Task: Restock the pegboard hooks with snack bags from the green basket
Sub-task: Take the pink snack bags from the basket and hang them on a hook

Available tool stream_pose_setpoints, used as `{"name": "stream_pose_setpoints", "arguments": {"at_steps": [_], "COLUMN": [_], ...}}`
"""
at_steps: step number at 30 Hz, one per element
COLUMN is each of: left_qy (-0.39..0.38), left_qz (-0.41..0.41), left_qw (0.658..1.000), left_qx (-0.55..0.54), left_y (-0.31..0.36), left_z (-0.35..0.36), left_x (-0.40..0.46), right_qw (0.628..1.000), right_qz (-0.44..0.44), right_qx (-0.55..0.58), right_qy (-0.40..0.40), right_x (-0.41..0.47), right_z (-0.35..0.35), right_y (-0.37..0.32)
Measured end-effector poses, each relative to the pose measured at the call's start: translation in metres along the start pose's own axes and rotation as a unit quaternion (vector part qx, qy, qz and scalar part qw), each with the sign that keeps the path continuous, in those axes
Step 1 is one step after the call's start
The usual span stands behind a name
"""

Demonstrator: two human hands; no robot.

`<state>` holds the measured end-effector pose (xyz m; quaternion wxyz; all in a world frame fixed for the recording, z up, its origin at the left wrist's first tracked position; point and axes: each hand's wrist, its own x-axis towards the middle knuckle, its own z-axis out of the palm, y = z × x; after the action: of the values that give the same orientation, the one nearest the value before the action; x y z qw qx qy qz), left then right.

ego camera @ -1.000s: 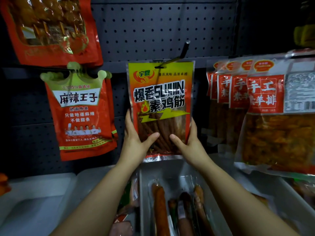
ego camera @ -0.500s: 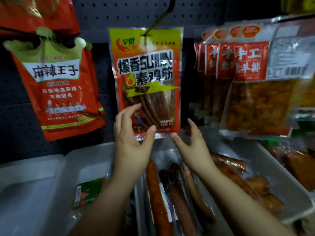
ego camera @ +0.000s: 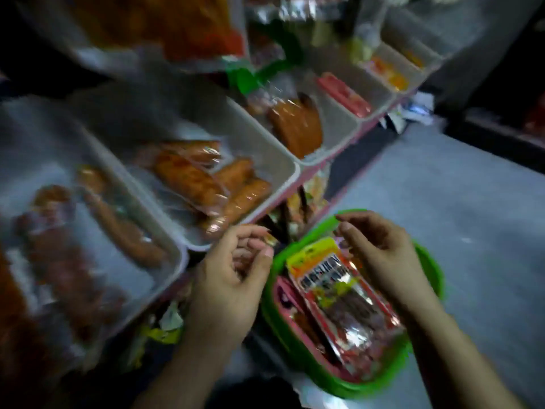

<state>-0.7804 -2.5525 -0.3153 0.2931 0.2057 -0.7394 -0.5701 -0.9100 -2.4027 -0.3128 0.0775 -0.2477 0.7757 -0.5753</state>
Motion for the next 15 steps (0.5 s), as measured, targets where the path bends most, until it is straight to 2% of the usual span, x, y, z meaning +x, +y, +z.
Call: {"name": "stream_pose_setpoints", "arguments": {"at_steps": [3, 7, 11, 15], "left_qy": [-0.040, -0.110, -0.177, -0.202], "left_qz": [-0.076, -0.184, -0.296, -0.395], "left_qw": [0.996, 0.975, 0.925, 0.876], "left_qx": [-0.003, 0.059, 0.160, 0.192], "left_y": [-0.064, -0.144, -0.188, -0.195], "left_z": [0.039, 0.083, 0.118, 0.148], "left_x": [0.001, -0.005, 0.003, 0.022], "right_qw": [0.992, 0.951, 0.909, 0.878], "right_qz": [0.098, 0.204, 0.231, 0.282], "right_qx": [-0.063, -0.195, -0.323, -0.365], "right_qy": [-0.041, -0.124, -0.127, -0.131], "right_x": [-0.003, -0.006, 0.006, 0.015], "right_z": [-0.024, -0.031, -0.029, -0.019], "right_y": [0.069, 0.152, 0.213, 0.249]}}
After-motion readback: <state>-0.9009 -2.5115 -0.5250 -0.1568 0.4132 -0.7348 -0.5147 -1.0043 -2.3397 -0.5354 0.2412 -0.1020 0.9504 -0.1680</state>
